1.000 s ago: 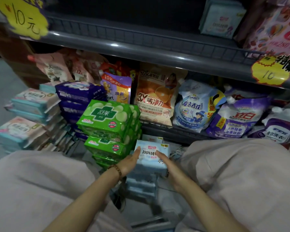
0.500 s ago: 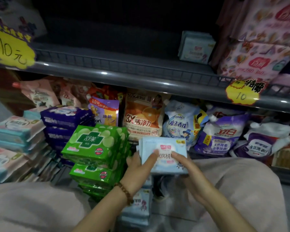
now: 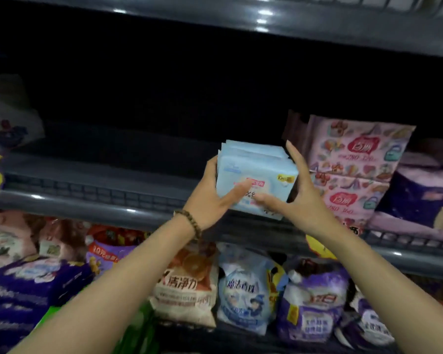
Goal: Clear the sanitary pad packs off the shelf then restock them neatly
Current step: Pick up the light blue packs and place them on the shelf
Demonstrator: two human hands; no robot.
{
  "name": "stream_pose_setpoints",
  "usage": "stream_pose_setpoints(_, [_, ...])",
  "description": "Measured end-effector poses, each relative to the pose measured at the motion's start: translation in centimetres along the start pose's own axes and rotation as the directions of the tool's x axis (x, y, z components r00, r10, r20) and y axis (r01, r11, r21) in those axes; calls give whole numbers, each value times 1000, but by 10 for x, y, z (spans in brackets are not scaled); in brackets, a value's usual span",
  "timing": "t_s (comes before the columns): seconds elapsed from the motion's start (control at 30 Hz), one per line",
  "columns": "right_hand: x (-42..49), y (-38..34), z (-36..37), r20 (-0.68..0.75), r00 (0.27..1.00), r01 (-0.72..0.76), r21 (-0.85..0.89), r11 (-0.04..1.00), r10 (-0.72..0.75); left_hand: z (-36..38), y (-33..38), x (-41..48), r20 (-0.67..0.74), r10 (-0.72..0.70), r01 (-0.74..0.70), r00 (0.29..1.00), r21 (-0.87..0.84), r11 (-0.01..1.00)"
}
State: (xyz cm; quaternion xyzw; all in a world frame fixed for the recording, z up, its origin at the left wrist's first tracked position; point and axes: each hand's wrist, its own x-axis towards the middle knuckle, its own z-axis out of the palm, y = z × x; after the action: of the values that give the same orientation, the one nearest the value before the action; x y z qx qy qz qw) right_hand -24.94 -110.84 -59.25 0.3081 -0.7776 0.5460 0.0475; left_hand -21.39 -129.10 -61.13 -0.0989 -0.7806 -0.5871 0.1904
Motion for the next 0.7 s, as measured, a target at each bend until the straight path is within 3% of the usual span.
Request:
stream_pose_setpoints(0.13, [36, 40, -12, 20, 999, -24, -233, 972, 29, 1, -33, 41, 158, -68, 54, 985, 93, 994])
stream_pose_setpoints(0.23, [50, 69, -13, 21, 990, -129, -195, 972, 136, -2, -55, 68, 231, -168, 100, 958, 282, 954])
stream_pose_setpoints(0.33, [54, 91, -13, 19, 988, -143, -220, 965, 151, -4, -67, 85, 307, -198, 58, 931, 411, 910])
stream_pose_setpoints(0.57, [46, 95, -10, -13, 1000, 11, -420, 907, -19, 4, -72, 93, 352, -155, 0, 923, 403, 915])
stream_pose_setpoints(0.7, [40, 97, -14, 44, 977, 191, -606, 772, -206, 19, -72, 95, 321, -122, -14, 939, 389, 921])
